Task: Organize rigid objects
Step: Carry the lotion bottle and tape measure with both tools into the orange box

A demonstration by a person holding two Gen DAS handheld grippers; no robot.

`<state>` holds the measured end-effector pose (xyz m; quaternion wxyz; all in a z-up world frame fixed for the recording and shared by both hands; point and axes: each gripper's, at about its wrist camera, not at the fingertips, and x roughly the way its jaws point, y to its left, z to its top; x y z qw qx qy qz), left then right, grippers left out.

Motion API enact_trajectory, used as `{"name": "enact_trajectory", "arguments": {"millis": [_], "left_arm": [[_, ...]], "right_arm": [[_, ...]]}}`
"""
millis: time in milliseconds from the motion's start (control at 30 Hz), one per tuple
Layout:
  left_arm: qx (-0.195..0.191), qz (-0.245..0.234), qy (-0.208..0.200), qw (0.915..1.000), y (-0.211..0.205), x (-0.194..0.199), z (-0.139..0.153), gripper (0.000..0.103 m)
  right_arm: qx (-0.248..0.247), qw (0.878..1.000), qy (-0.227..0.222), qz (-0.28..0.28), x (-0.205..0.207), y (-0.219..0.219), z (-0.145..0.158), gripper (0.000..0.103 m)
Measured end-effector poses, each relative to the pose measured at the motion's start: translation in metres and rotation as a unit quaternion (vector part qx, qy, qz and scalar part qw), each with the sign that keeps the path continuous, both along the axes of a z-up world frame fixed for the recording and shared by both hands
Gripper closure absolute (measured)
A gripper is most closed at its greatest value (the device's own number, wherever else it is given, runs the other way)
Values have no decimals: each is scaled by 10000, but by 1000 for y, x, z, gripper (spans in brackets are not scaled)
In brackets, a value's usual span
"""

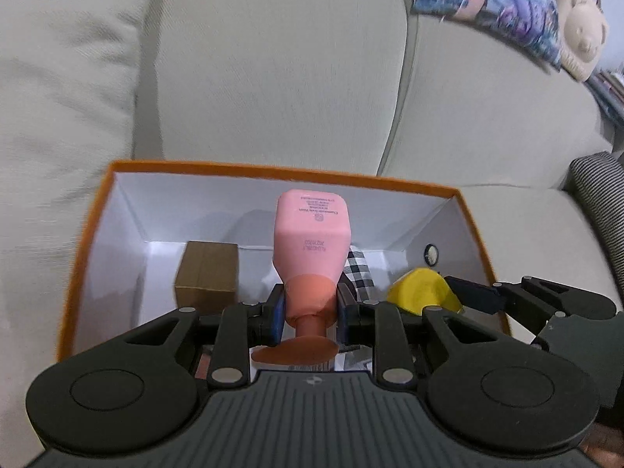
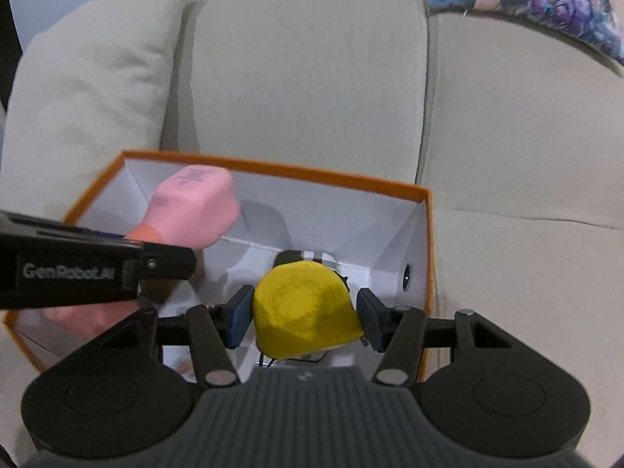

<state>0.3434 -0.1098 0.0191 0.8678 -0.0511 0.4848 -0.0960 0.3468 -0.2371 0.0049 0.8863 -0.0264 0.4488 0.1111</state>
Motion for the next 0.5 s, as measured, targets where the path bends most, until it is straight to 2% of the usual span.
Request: {"name": "enact_trajectory", "arguments": {"millis": [233,500], "left_arm": [[184,-69,244,9995,-12,22,-24,74],[232,23,638,9977,-11,33,-51,74]], "right_arm": [[-537,9975,148,424,13,17,-14,44],[-771,9925,350,878,16,30,-24,45]]}}
